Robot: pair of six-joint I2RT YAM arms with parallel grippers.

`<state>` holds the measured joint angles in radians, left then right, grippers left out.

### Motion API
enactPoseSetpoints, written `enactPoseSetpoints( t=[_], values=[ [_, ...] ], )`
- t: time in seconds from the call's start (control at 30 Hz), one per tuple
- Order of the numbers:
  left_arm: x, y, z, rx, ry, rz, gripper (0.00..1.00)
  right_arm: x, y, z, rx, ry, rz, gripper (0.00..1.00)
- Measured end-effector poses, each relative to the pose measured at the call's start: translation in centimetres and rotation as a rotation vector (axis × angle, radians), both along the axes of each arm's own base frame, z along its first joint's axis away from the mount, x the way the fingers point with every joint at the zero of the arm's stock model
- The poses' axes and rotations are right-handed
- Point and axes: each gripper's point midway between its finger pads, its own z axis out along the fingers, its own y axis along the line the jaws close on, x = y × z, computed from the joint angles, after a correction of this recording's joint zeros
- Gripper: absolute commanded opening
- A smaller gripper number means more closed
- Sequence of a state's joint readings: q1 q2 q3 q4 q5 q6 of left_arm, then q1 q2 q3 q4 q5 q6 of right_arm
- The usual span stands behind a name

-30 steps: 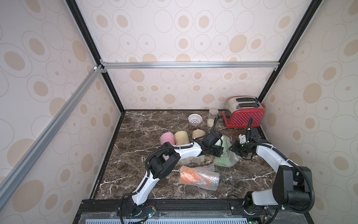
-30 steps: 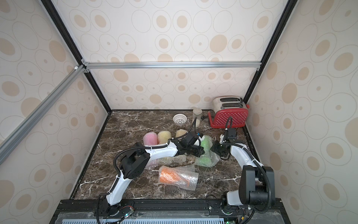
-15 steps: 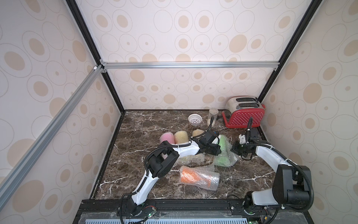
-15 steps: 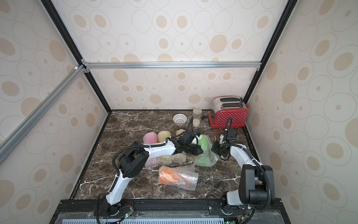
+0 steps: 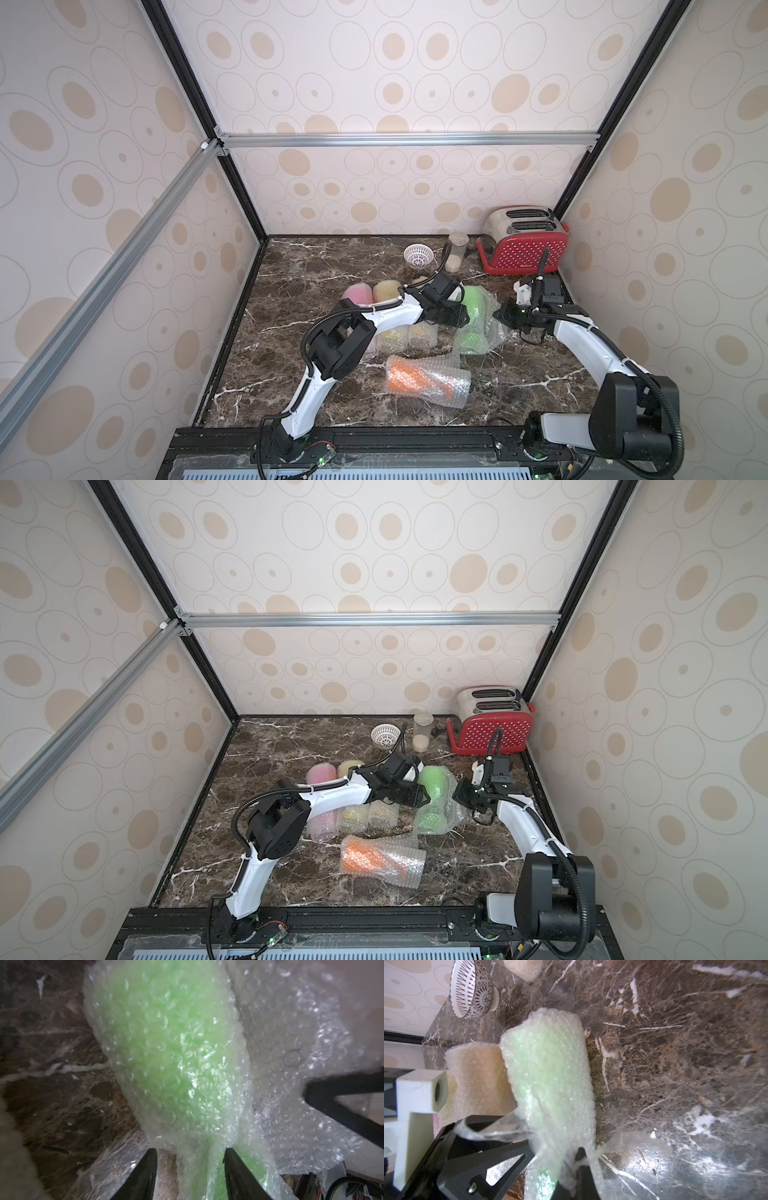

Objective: Unpack wine glasses from bubble wrap
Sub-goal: Unwrap the bubble wrap at the center of the board.

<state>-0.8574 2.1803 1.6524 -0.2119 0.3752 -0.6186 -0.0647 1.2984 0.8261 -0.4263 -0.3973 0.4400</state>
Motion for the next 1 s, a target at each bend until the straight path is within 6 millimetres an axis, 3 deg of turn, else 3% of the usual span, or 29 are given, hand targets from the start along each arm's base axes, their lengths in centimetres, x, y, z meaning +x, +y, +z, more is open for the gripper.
enactPoseSetpoints(
  t=[0.3, 0.73, 1.0],
  values=[
    [0.3, -0.4, 1.4, -0.016, -0.021, -0.008, 0.59, 0.4, 0.8, 2.5, 0.042, -0.053, 0.024, 0.02],
    [-0.5, -2.3, 3.3, -0.109, -0.015, -0.077, 0.58, 0.9, 2.4, 3.2, 0.158, -0.086, 0.050, 0.02],
    [-1.0, -3.1, 0.6, -0.119, 0.030, -0.101, 0.28, 0.9, 2.5, 2.9, 0.170, -0.080, 0.049, 0.02]
  ],
)
